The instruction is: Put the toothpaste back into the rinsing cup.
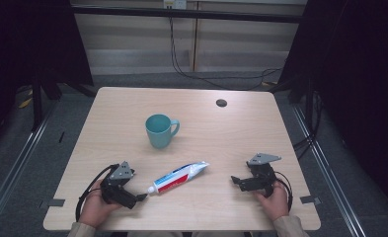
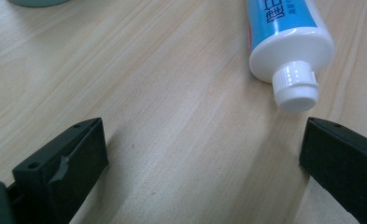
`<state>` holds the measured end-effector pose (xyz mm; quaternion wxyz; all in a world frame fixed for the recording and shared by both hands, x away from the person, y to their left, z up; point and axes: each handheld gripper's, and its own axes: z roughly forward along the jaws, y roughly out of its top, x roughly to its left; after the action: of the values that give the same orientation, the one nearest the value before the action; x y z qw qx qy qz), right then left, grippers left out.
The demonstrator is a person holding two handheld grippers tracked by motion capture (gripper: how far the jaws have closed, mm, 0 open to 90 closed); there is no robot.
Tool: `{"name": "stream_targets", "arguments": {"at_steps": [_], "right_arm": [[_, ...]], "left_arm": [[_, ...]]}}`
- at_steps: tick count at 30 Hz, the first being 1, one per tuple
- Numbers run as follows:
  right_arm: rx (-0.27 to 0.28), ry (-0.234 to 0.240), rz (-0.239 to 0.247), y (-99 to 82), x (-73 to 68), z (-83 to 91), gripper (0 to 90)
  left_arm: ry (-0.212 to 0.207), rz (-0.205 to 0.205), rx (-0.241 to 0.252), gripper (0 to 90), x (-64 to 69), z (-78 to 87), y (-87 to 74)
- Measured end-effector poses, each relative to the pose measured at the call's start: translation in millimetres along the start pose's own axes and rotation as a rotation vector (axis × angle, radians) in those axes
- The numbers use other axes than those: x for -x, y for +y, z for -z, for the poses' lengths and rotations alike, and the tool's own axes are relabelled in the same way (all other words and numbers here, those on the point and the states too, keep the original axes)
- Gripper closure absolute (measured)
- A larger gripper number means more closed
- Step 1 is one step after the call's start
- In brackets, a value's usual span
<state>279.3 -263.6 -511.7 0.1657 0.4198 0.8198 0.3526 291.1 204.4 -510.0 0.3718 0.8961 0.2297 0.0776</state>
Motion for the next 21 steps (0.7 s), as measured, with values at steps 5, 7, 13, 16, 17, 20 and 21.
{"name": "stream_targets", "arguments": {"at_steps": [5, 7, 13, 16, 17, 20, 21], "right_arm": [[0.0, 0.0, 0.0, 0.0, 0.0, 0.0, 12.8], [0.0, 0.0, 0.0, 0.0, 0.0, 0.0, 12.8], [0.0, 0.0, 0.0, 0.0, 0.0, 0.0, 12.8], [0.0, 0.0, 0.0, 0.0, 0.0, 0.0, 12.8], [0.0, 0.0, 0.0, 0.0, 0.0, 0.0, 12.8], [0.0, 0.0, -0.001, 0.0, 0.0, 0.0, 12.8], [0.0, 0.0, 0.0, 0.0, 0.0, 0.0, 12.8]], "left_arm": [[0.002, 0.004, 0.002, 0.0, -1.0, -0.5, 0.4], [0.003, -0.002, -0.003, 0.0, -1.9, -0.1, 0.5], [0.013, 0.011, 0.002, 0.0, -1.3, -0.9, 0.9], [0.022, 0.021, -0.006, 0.0, -0.4, -1.6, 2.4], [0.026, 0.03, -0.03, 0.0, 0.4, -1.9, 5.4], [0.006, 0.008, -0.059, 7.6, 2.0, 0.7, 11.5], [-0.006, -0.01, -0.063, 12.9, 1.5, 2.5, 12.6]]}}
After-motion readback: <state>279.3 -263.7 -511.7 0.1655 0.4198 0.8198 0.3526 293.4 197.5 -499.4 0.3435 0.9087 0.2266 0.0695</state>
